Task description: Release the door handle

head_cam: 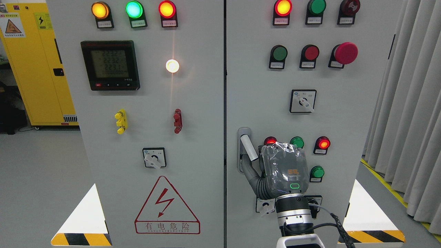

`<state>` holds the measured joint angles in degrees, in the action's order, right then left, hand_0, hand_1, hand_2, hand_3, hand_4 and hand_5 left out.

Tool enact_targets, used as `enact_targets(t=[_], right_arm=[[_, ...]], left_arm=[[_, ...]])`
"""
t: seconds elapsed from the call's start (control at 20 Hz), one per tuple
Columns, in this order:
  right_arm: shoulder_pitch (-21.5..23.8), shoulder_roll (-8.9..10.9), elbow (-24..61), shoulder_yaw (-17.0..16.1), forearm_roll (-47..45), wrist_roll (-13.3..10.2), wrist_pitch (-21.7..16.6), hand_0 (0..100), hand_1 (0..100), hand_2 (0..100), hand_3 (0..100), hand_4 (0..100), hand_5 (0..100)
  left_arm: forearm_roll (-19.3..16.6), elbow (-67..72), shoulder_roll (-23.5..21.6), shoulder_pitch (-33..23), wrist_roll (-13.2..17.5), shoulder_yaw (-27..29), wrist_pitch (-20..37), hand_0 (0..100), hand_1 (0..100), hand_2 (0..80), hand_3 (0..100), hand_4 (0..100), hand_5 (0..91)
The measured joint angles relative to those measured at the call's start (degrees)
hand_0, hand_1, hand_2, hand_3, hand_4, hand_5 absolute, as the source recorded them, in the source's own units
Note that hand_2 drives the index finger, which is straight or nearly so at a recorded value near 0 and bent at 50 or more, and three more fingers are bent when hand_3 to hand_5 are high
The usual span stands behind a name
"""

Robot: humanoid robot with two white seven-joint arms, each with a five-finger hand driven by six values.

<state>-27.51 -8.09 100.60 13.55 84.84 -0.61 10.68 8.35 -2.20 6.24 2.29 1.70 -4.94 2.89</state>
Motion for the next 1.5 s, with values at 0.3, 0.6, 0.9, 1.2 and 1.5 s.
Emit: enact_targets(t=[0.3, 0.6, 0.9, 1.2, 1.5], right_arm=[[0.04, 0.00, 0.21, -0.26, -0.03, -0.10, 0.00, 60, 40, 95, 100, 100, 100], [0.06, 0.00, 0.46, -0.61, -0.08, -0.25, 0.00, 57, 40, 95, 100, 100, 100], [0.11, 0.00, 0.58, -0.86, -0.13, -0.29, 0.00, 55, 40, 95, 100, 100, 100], [0.13, 0.00, 0.66, -1.03, -0.18, -0.47, 0.00, 55, 40, 95, 100, 100, 100], [0.12, 0.00, 0.73, -1.25, -0.23, -0.44, 0.00, 54, 40, 95, 100, 100, 100]], left_arm=[[0.00, 0.00, 0.00, 0.00, 0.00, -0.01, 0.03, 12, 56, 0.0, 0, 0, 0.0], [0.00, 0.00, 0.00, 0.00, 0.00, -0.01, 0.04, 12, 56, 0.0, 0, 0, 0.0], [0.00, 0.00, 0.00, 0.00, 0.00, 0.00, 0.05, 12, 56, 0.0, 0, 0, 0.0], [0.00, 0.00, 0.00, 0.00, 0.00, 0.00, 0.05, 12, 56, 0.0, 0, 0, 0.0], [0.00, 0.00, 0.00, 0.00, 0.00, 0.00, 0.05, 12, 56, 0.0, 0, 0, 0.0]])
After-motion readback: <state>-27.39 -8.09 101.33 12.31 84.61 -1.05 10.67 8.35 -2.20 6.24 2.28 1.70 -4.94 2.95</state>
